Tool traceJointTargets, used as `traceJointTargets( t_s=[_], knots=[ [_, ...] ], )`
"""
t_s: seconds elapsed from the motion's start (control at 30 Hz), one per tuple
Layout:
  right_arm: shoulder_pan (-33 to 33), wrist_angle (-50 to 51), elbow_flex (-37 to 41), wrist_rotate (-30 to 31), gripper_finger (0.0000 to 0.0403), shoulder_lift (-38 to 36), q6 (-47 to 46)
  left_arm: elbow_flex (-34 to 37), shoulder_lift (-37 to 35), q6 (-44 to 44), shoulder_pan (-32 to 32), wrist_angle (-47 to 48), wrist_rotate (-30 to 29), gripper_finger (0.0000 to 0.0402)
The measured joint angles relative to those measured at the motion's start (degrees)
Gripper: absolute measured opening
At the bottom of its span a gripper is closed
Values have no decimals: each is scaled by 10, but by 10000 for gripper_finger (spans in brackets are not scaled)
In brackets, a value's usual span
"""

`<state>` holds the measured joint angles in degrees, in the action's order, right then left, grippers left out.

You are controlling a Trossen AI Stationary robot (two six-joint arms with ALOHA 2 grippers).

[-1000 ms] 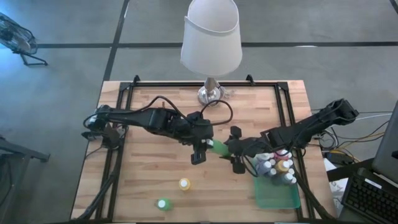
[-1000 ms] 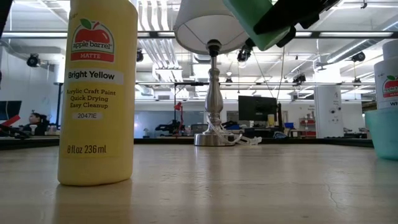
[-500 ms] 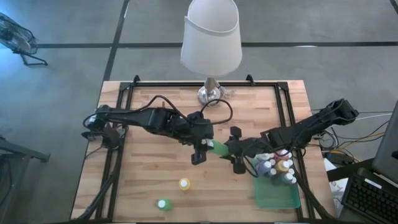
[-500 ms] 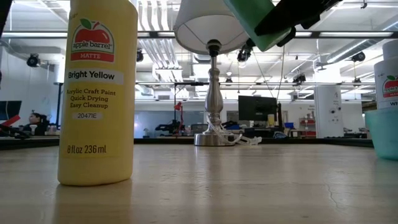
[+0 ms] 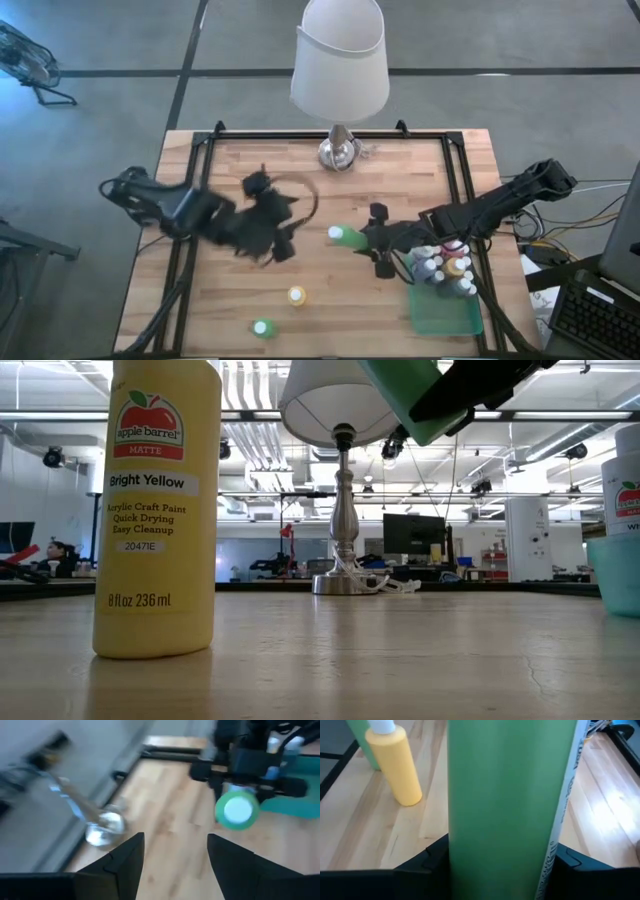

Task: Pick & Place Paint Supplies
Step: Put the green paint bottle into the green bin

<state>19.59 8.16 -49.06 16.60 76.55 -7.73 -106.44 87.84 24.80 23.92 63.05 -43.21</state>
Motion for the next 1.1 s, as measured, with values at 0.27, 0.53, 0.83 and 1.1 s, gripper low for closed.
traceJointTargets(
  t_s=[0.27, 0.53, 0.83, 1.1],
  knots=[
    [2, -93, 8, -1, 198, 1, 28, 248, -45, 37, 115, -204, -241, 220],
    [9, -332, 79, -33, 192, 1, 54, 454, -50, -169, 107, -651, -252, 221],
    [56, -500, 157, -38, 192, 4, 88, 600, -49, -348, 41, -1123, 147, 222],
    [64, -521, 167, -35, 198, 4, 94, 582, -25, -326, -25, -1122, 271, 222]
  ],
)
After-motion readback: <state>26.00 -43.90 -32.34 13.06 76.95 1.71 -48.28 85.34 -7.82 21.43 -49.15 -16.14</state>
